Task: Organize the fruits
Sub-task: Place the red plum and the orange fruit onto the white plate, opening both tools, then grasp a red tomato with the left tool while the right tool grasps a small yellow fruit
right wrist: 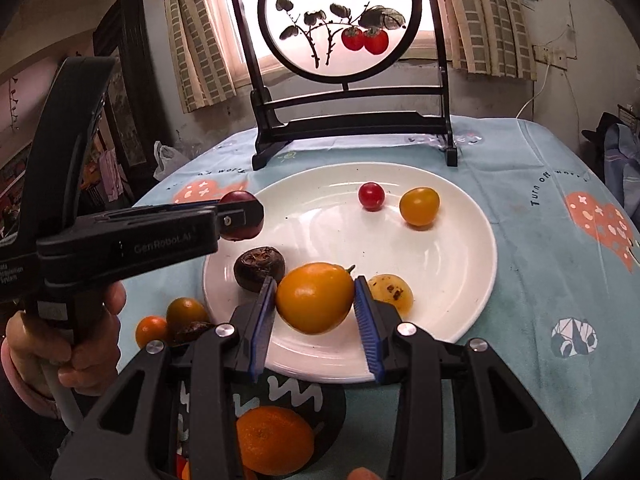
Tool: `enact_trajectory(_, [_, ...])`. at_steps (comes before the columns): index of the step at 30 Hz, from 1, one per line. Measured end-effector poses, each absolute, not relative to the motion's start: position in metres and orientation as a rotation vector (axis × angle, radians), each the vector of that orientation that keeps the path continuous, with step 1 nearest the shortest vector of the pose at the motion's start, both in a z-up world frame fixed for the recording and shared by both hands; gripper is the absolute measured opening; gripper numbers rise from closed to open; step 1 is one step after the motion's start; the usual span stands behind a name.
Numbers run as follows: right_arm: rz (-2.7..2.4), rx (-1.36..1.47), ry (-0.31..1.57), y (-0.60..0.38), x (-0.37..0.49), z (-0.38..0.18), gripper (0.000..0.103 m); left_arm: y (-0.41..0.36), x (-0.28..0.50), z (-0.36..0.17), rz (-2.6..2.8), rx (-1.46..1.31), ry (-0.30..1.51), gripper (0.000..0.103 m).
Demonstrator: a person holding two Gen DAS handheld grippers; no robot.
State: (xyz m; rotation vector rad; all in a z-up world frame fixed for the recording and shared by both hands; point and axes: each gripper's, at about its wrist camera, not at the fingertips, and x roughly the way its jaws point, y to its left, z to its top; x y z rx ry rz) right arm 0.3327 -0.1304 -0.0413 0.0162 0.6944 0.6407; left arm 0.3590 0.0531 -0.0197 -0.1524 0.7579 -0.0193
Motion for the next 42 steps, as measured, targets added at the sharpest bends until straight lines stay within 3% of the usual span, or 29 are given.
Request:
enact_trajectory(5, [0.646,0.005,0.721,-0.123,0.34,-0.047,0.039,0.058,0.37,-0.031,0.021,-0.147,0.791,0.04])
enact_trajectory(7, [0.653,0.01,0.72,-0.123,0.341,-0.047,0.045,0.059,0.37,-0.032,0.02,-0.153,0.795,0.051])
enact_trajectory(8, [0.654,0.012,0.712,-0.124,0.34,-0.045,0.045,0.059,0.368,-0.03,0.028,-0.154,0.787,0.061])
enact_trajectory(10, [0.647,0.011,0.688,-0.127,0.336,-0.039,0.046,0.06,0.361,-0.022,0.04,-0.151,0.763,0.069])
enact_trajectory(12, [0.652,0.018,0.668,-0.133,0.329,-0.031,0.046,0.06,0.352,-0.012,0.045,-0.148,0.752,0.085])
enact_trajectory(17, [0.688,0.034,0.657,-0.147,0.305,-0.017,0.048,0.066,0.311,0.012,0.068,-0.17,0.704,0.097])
enact_trajectory(29, [0.787,-0.012,0.695,-0.166,0.216,-0.025,0.049,0.072,0.192,-0.016,0.073,-0.121,0.68,0.098])
enact_trajectory(42, [0.865,-0.129,0.872,-0.149,0.194,-0.056,0.049,0.079,0.179,-0.026,0.073,-0.117,0.717,0.098])
